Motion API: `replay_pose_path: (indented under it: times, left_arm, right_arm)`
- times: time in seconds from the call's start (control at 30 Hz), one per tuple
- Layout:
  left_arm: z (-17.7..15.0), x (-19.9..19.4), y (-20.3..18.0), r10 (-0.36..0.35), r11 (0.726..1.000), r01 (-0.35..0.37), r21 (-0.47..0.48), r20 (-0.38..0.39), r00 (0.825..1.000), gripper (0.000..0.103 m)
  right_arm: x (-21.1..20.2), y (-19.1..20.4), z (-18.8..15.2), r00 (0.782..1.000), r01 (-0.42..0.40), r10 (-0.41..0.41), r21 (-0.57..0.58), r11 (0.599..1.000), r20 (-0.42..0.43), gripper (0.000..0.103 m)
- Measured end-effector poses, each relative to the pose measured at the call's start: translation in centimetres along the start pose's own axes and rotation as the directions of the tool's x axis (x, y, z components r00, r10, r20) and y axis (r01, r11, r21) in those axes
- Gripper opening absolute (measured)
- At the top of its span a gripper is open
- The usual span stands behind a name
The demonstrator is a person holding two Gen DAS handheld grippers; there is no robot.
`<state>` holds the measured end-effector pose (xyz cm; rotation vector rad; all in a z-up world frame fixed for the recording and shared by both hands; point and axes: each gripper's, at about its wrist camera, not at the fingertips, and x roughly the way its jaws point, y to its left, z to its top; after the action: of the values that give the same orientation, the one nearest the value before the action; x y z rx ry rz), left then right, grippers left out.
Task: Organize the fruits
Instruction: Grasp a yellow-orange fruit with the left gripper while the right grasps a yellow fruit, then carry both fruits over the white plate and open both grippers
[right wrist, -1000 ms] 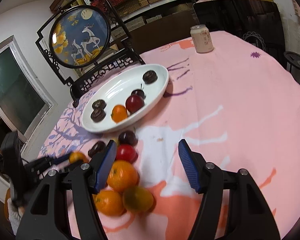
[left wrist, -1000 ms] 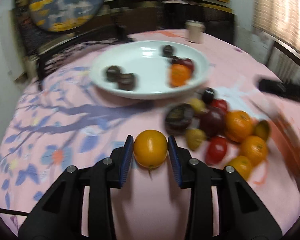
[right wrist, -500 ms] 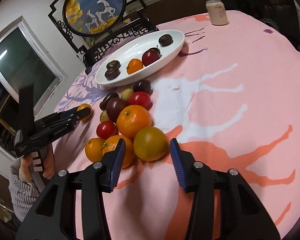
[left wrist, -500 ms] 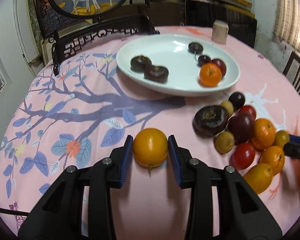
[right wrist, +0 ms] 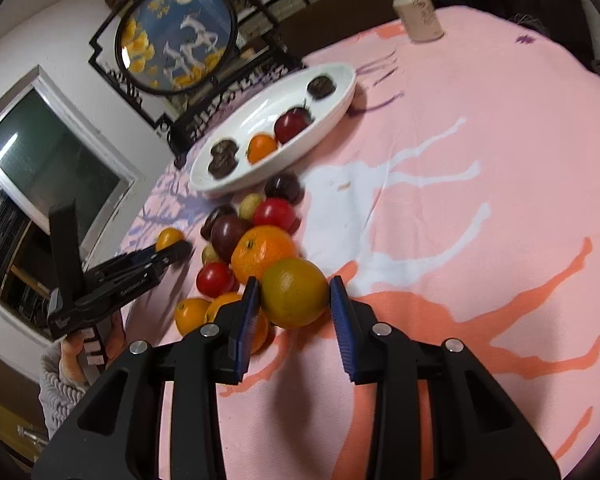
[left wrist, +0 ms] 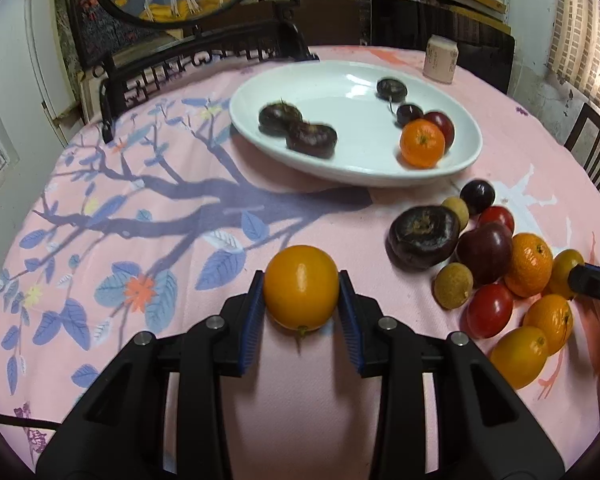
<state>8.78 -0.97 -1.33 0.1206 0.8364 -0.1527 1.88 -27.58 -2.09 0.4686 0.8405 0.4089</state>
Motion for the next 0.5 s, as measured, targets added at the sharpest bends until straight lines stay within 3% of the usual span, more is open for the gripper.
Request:
replay_pose_path:
  times: [0.13,0.3,0.5]
  left_arm:
    - [1.8,-1.0,0.5,0.003,1.000,-0.001,-0.025,0.045,0.999,0.036]
    - [6.9,-0.4,0.7,0.013,0.998,-0.008,-0.058,0.074,0.997,0.036]
    - [11.0,2.9,0.0,0.007,0.995,-0.001,-0.103,0.063,0.998,0.036]
  right_arm:
    - [-0.9,0.1,1.4,0.999,0.017,-0.017,0.004,1.000,0.036,0.036]
    - [-1.5,2.9,6.3,0.994,0.054,-0.046,-0.075,0.996,0.101,0.036]
    - [3.2,4.9,12.1,0.989,0.087,-0.075,-0.086,0.992,0.128,0.036]
